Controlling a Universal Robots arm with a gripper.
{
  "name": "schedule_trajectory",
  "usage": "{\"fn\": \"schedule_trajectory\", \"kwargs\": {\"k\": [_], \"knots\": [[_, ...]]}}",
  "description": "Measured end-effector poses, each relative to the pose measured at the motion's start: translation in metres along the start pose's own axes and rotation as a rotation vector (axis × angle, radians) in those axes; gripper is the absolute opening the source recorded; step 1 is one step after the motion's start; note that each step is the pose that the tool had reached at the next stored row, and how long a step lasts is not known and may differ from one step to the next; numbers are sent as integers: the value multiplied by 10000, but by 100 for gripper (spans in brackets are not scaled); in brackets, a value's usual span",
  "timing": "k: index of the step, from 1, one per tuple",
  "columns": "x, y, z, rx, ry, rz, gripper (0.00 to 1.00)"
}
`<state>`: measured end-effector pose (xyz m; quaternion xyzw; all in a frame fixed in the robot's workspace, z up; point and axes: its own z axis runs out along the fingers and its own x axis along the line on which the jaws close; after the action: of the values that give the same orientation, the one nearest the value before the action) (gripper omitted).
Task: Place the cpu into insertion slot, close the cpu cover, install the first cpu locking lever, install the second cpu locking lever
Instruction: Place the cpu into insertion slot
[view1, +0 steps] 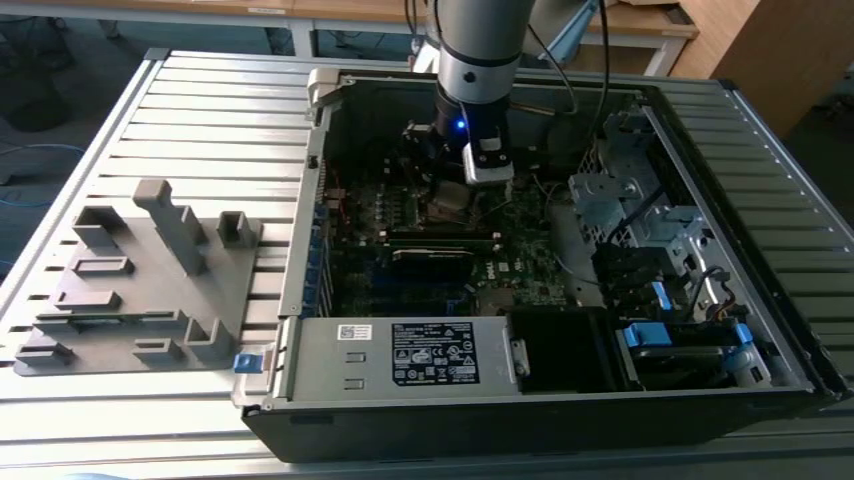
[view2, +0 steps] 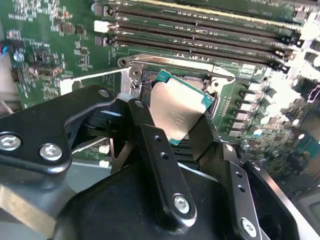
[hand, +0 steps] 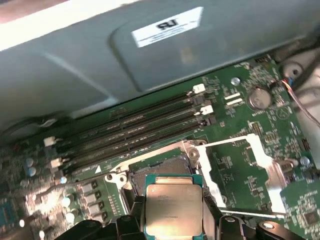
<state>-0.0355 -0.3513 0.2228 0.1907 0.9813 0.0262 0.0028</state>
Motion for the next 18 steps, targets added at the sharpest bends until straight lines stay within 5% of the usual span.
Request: {"fn": "schedule_trajectory", "kwargs": {"k": [6,11,18], "knots": [[0,-1,8,-4,-56,1062,54],[0,0,8,-5,-59,1121,54],[0,-1,12,-9,-104,1985,54]]}}
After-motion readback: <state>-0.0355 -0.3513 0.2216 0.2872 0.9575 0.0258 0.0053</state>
